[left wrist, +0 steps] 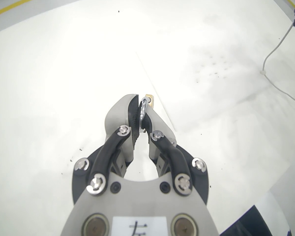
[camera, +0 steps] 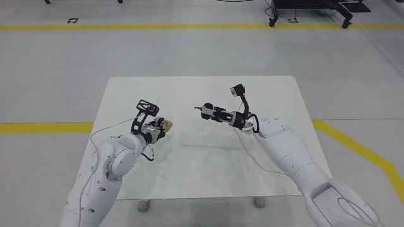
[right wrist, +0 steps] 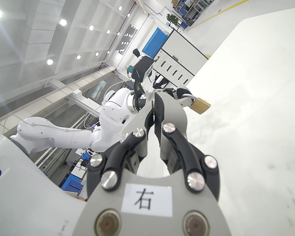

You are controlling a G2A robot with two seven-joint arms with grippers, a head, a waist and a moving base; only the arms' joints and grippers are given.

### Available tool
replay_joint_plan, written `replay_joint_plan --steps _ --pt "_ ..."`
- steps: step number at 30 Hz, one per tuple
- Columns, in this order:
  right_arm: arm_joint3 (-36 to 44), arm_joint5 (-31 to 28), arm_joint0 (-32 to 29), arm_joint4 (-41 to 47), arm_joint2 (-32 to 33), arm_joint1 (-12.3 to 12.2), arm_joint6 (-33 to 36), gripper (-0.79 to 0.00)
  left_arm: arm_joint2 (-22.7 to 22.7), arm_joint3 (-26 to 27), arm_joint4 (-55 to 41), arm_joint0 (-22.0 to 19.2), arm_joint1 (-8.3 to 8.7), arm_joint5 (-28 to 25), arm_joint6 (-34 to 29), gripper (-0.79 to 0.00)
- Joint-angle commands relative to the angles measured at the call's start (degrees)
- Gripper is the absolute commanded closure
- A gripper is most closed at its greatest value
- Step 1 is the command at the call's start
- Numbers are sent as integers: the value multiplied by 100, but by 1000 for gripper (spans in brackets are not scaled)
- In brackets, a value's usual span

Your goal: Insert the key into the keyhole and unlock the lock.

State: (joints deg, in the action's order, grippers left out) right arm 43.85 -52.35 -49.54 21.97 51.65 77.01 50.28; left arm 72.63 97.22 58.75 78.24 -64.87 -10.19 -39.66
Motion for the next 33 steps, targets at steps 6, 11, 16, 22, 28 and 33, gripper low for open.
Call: replay_joint_plan --steps 6,11,16,22,28,33 --pt "0 0 0 0 0 0 0 0 40 -138 -942 52 -46 160 -50 0" --pt "300 177 -143 265 29 32 -297 0 28 -1385 -3413 -848 -163 908 -1775 0" --pt "237 109 -122 541 63 97 -593 0 -199 -2474 -5034 -1666 -337 1420 -2253 0" --pt "183 -101 -119 715 202 121 -915 0 -207 -3681 -6468 -2476 -512 2160 -2026 0" --pt "183 -101 -119 715 202 121 -915 0 -194 -4693 -7350 -2960 -638 2197 -1849 0" --pt "270 2 -158 651 180 124 -946 0 91 -5166 -8539 -3065 -677 2455 -2296 0"
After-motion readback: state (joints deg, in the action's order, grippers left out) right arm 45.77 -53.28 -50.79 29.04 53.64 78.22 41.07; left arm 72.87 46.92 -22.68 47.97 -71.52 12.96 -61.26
